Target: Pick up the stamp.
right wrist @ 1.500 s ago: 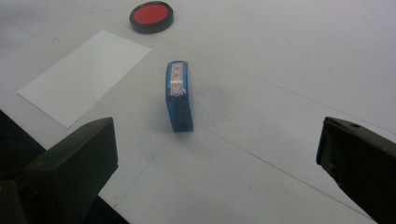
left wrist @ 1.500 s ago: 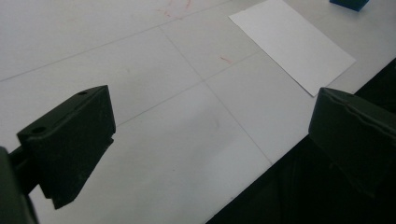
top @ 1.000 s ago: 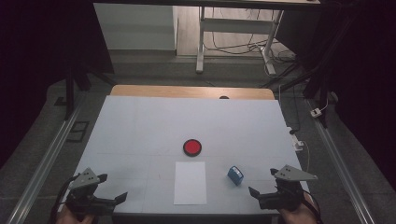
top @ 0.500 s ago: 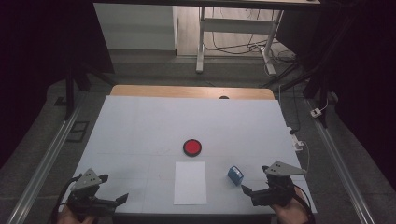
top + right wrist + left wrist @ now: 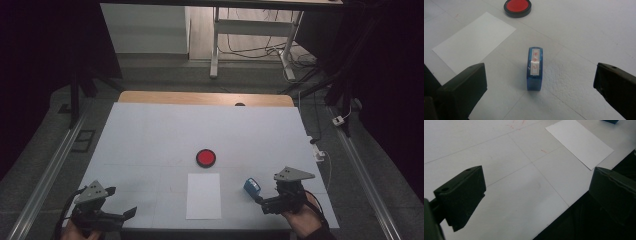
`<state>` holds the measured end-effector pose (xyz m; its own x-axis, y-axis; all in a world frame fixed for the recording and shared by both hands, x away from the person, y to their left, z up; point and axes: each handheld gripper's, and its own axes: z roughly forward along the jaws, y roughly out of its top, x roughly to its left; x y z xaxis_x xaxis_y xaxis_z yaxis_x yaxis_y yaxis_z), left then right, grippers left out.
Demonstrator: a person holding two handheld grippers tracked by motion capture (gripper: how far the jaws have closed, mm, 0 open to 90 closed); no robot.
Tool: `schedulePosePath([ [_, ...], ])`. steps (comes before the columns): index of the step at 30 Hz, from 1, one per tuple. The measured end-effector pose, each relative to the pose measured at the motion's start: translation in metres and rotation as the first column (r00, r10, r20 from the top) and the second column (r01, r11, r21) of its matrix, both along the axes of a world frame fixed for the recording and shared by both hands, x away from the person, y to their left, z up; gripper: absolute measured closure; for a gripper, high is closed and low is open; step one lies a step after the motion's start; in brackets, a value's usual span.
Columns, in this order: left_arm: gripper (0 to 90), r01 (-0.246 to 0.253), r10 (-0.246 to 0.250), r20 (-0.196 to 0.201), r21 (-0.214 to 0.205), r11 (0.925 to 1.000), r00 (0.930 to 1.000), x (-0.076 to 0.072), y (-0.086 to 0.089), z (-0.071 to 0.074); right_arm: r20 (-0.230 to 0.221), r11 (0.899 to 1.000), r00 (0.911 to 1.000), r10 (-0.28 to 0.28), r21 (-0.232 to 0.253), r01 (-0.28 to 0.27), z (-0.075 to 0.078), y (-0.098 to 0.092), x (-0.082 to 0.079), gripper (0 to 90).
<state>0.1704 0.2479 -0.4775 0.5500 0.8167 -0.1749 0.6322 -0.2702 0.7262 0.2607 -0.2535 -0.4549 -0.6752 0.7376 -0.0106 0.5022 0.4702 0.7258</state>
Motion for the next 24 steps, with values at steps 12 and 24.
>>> schedulePosePath([
  [12, 1.1, 0.001, -0.001, -0.002, 0.003, 1.0000, 1.0000, 0.000, 0.000, 0.000, -0.052, 0.997, 0.9984, 0.022, -0.069, -0.026, -0.011, 0.014, 0.017, 0.0],
  [24, 1.1, 0.002, -0.002, -0.004, 0.003, 1.0000, 1.0000, 0.001, 0.000, 0.000, -0.093, 0.989, 0.9951, 0.034, -0.141, -0.047, -0.029, 0.026, 0.033, 0.0],
])
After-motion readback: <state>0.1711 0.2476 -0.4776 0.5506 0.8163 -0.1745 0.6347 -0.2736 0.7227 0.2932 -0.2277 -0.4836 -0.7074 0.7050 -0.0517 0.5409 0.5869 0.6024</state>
